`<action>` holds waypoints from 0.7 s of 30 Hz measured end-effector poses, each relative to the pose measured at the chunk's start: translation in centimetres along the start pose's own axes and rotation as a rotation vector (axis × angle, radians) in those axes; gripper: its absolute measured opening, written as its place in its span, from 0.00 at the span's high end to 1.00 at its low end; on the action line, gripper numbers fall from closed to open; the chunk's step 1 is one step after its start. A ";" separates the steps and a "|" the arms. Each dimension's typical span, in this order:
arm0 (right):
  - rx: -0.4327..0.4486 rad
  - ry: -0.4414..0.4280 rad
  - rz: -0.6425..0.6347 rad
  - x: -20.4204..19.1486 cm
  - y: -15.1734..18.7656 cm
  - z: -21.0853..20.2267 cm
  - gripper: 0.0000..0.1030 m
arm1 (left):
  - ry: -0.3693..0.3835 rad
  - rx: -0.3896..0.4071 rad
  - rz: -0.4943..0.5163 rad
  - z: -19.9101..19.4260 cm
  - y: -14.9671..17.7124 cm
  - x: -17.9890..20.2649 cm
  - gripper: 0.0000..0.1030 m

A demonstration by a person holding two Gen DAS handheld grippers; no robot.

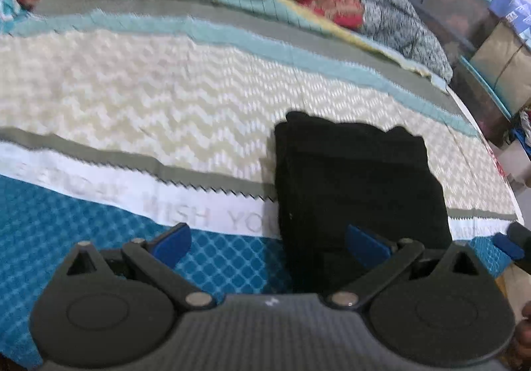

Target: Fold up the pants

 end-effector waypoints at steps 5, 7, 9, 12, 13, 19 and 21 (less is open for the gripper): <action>-0.071 -0.026 0.035 1.2 -0.1 3.2 0.05 | 0.108 -0.068 -0.094 3.2 0.9 -0.8 0.00; -0.108 -0.036 0.030 1.6 0.1 4.8 0.05 | 0.163 -0.087 -0.150 4.7 1.3 -1.1 0.00; -0.150 -0.043 0.020 1.5 0.7 7.0 0.05 | 0.219 -0.104 -0.191 6.5 1.5 -1.2 0.00; -0.243 -0.160 0.059 -0.1 1.9 9.5 0.10 | 0.264 -0.041 -0.177 7.9 0.9 -0.7 0.01; -0.278 -0.203 0.077 -1.1 2.4 10.0 0.22 | 0.287 -0.043 -0.189 8.3 0.9 -0.3 0.01; -0.168 -0.240 -0.023 -5.7 -1.3 6.6 0.55 | 0.379 -0.007 -0.152 6.4 -2.4 2.7 0.45; -0.082 -0.271 -0.044 -6.9 -4.3 6.0 0.55 | 0.412 0.057 -0.114 5.3 -5.3 3.5 0.45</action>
Point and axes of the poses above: each gripper's, at about its wrist camera, not at the fingertips, and z roughly the way its jaws point, x to its right, y to its underside, the point moved 7 cm from there along z, roughly the way its jaws point, and after that the axes turned 13 degrees about y, right-handed, at the moved point
